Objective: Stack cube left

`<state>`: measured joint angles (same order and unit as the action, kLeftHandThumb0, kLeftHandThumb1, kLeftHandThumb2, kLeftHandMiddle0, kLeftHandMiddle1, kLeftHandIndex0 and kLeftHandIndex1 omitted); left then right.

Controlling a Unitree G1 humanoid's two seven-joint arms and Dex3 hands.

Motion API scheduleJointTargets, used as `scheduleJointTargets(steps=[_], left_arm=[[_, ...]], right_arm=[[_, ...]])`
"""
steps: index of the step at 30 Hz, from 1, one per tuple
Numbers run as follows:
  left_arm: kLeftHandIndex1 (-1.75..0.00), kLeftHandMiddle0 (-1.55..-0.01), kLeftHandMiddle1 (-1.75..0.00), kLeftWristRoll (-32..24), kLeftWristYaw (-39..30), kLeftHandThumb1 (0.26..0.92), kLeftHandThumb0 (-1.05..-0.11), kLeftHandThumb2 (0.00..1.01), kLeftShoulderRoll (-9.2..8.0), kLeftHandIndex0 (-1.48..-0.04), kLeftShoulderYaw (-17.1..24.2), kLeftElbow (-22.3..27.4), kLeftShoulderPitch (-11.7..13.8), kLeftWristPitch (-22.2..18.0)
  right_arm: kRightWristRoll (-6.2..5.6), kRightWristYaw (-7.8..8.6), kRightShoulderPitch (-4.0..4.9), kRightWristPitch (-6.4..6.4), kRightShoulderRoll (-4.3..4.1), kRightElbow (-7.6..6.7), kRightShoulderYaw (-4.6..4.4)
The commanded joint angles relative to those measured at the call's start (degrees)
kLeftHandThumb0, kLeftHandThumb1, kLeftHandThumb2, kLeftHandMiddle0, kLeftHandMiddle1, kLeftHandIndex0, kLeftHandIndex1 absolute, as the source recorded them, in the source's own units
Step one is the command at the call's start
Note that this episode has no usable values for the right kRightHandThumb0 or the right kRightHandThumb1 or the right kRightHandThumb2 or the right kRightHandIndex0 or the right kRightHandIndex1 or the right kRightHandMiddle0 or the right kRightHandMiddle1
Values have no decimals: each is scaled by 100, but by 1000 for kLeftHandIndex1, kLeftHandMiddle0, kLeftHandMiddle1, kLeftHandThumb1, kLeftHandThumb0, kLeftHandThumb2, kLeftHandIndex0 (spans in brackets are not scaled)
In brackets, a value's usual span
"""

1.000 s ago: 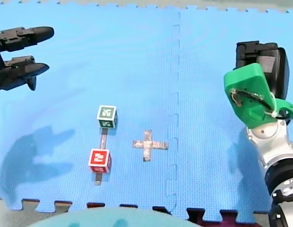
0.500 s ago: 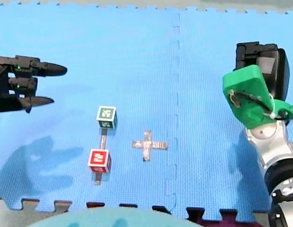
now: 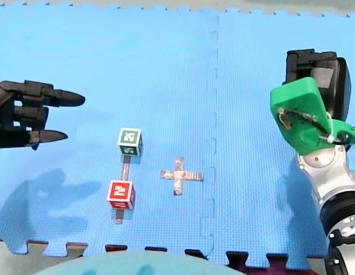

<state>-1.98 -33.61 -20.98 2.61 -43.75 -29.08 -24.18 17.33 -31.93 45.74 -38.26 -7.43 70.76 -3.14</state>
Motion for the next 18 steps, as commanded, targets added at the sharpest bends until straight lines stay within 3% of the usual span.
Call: scheduleJointTargets(steps=[1, 6, 14, 18], left_arm=[[0, -947, -1746, -55, -97, 630, -719, 1, 11, -875, -55, 150, 121, 47], [0, -939, -1746, -84, -124, 627, -716, 1, 38, -869, -134, 638, 411, 245], [0, -932, -1746, -8, -145, 633, -758, 3, 8, -826, -328, 1151, 622, 935], [0, -930, -1746, 28, -73, 635, -773, 3, 56, -806, -392, 1363, 739, 1098]], right_arm=[[-26, -7, 10, 3, -18, -7, 21], [-21, -11, 18, 17, -28, -1, 22], [-31, -3, 12, -9, -38, -23, 32], [-25, -3, 11, -12, -51, -33, 30]])
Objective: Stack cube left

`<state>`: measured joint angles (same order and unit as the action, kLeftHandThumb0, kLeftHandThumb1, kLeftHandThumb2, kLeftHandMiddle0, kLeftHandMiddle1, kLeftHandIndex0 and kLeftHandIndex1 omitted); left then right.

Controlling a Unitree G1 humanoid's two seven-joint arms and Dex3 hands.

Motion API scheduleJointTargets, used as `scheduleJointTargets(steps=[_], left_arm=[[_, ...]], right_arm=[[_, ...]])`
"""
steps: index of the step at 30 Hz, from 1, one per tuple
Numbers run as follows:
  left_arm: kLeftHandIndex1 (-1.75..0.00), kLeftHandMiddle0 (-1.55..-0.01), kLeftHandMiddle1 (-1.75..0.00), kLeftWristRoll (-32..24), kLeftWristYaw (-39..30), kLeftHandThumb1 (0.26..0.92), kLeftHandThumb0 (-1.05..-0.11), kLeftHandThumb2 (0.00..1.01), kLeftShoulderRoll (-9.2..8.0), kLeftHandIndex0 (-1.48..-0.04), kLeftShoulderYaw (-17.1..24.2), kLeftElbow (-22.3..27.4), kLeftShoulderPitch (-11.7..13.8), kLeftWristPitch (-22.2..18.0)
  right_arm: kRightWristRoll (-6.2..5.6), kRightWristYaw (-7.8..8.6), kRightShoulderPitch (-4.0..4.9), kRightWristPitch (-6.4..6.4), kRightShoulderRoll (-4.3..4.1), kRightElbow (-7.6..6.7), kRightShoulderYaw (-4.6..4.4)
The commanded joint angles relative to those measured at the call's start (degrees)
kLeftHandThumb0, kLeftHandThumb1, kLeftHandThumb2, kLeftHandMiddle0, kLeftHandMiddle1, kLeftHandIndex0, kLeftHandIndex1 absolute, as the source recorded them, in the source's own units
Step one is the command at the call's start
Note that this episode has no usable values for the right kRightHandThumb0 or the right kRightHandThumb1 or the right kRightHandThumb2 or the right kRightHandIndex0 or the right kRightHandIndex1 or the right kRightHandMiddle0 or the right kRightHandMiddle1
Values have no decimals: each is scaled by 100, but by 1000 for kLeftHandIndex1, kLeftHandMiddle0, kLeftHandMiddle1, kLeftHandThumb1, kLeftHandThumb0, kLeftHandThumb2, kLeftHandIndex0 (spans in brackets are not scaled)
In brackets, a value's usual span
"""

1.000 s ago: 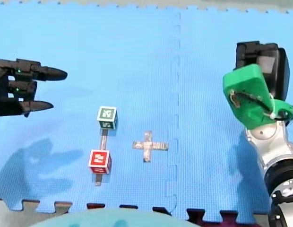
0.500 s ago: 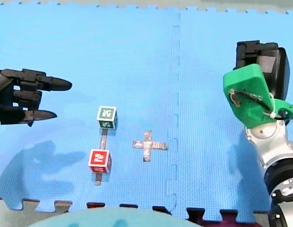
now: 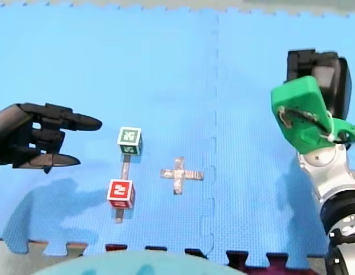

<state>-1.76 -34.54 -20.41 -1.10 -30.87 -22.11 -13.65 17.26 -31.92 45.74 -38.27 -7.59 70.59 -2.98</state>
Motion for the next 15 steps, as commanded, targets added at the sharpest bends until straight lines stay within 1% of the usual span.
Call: scheduleJointTargets(steps=[1, 3, 6, 9, 15], left_arm=[[0, -929, -1746, 12, 22, 635, -777, 3, 2, -791, -37, 105, 64, 70], [0, -928, -1746, 16, 3, 636, -786, 2, 12, -753, -72, 86, 70, 116], [0, -927, -1746, -19, -59, 636, -794, 2, 28, -734, -97, -7, 35, 156], [-2, -927, -1746, -35, -112, 636, -800, 2, 47, -733, -107, -100, 5, 117], [-4, -928, -1746, 29, -69, 638, -811, 2, 110, -741, -160, -170, 50, -3]], right_arm=[[-12, -10, 13, -10, -36, -18, 10], [-2, -20, 19, -4, -40, -21, 4], [-2, -17, 26, 2, -49, -24, 4], [-3, -16, 35, 8, -49, -36, 3], [5, -29, 47, 10, -57, -58, -2]])
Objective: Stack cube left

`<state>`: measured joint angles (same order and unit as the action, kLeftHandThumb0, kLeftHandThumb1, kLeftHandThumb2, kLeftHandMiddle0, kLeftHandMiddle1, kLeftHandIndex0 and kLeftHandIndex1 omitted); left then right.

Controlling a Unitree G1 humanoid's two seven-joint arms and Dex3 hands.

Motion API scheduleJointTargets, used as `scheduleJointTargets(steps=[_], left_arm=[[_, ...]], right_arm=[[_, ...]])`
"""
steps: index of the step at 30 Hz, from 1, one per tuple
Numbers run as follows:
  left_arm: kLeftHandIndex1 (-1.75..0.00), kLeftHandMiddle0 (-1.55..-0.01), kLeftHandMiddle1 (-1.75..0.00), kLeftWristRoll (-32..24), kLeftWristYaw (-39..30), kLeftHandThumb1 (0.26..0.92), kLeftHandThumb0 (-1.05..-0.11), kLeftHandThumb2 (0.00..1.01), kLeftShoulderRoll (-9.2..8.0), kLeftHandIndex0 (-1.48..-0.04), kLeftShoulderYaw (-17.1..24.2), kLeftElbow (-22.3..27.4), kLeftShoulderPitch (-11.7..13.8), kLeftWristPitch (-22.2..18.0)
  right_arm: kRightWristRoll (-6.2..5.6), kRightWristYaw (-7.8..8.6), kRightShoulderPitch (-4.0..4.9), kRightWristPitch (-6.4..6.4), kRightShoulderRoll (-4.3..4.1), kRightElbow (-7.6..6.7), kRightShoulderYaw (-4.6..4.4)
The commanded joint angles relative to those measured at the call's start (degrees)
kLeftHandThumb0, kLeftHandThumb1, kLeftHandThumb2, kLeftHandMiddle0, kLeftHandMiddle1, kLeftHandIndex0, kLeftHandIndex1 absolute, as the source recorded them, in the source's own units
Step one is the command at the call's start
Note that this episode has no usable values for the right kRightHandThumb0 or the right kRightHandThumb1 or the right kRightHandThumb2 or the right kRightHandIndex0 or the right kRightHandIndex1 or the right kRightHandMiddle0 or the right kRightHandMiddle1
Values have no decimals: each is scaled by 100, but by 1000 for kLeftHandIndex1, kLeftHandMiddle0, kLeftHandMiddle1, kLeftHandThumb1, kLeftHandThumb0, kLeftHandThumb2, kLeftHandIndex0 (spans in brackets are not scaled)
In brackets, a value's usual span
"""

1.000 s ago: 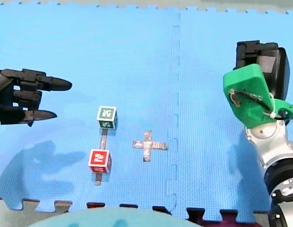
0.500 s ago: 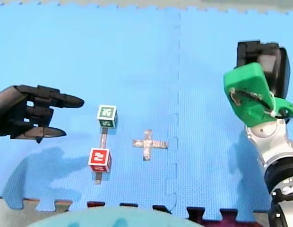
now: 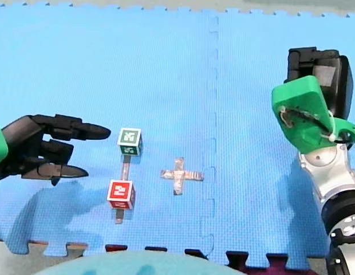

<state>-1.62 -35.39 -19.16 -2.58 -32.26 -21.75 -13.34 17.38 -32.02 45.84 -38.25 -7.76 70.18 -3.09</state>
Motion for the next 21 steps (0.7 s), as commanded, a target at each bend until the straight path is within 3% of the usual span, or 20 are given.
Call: scheduleJointTargets(steps=[1, 6, 14, 21], left_arm=[[-2, -928, -1746, 24, 12, 638, -813, 2, -16, -735, -21, -38, 21, -46], [0, -926, -1746, 95, -10, 641, -824, 2, -11, -692, -104, 17, 69, -89], [0, -915, -1746, 194, -24, 653, -833, 6, 35, -657, -261, 82, 143, -193], [0, -896, -1746, 210, -96, 658, -832, 5, 47, -617, -324, -9, 147, -300]], right_arm=[[-6, -21, 40, 10, -39, -21, 8], [-15, -9, 48, 0, -44, -27, 12], [-54, 54, 38, -176, -58, -24, 44], [-53, 52, 39, -218, -70, -28, 62]])
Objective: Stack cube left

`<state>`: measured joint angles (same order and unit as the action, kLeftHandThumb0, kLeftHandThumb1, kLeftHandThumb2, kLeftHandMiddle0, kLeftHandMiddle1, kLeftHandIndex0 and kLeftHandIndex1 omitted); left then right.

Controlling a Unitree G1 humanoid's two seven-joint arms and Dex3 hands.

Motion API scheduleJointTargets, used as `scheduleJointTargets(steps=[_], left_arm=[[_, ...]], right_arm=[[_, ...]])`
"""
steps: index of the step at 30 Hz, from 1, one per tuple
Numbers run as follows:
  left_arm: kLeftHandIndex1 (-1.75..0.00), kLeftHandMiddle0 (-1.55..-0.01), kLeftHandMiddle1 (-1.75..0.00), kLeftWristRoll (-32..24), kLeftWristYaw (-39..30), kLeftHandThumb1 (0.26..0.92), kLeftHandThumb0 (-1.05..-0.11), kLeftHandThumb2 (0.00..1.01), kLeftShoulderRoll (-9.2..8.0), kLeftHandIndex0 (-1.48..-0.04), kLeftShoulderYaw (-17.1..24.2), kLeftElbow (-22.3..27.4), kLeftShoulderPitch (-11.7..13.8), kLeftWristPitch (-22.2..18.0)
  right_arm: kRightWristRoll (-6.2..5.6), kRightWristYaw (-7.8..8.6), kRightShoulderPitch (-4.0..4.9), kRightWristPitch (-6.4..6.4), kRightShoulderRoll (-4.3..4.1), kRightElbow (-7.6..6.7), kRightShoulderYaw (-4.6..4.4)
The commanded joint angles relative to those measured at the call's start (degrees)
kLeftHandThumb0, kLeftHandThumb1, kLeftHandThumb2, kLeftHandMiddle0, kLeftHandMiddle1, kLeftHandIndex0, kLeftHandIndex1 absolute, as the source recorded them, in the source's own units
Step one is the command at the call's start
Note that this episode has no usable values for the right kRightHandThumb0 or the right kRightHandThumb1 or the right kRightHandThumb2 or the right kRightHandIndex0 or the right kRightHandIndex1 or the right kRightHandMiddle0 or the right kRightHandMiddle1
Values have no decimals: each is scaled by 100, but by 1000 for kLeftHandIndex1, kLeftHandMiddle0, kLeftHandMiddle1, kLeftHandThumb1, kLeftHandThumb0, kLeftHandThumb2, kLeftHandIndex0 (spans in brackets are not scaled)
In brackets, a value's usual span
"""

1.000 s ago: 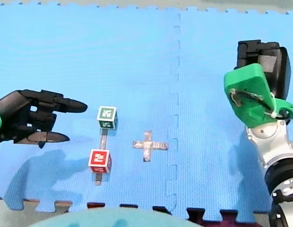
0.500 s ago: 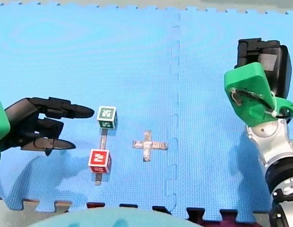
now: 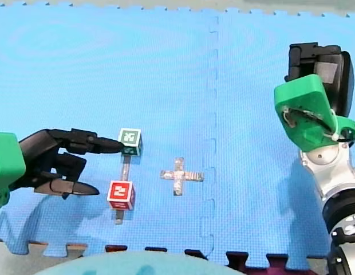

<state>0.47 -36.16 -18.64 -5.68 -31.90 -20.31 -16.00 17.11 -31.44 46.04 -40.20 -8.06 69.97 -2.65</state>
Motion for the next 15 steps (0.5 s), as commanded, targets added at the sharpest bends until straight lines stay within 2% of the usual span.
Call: scheduleJointTargets(steps=[1, 9, 15], left_arm=[[-1, -893, -1746, -2, -31, 659, -832, 5, -2, -617, -21, -69, -1, -60], [0, -860, -1746, 21, -111, 665, -828, 5, 1, -589, -75, -370, -82, -324], [0, -855, -1746, 28, -129, 679, -865, 8, 18, -529, -110, -433, -62, -444]], right_arm=[[-26, -5, 19, -26, -42, -7, 21], [-24, -10, 19, -52, -48, -18, 36], [-24, -19, 17, -69, -48, -62, 44]])
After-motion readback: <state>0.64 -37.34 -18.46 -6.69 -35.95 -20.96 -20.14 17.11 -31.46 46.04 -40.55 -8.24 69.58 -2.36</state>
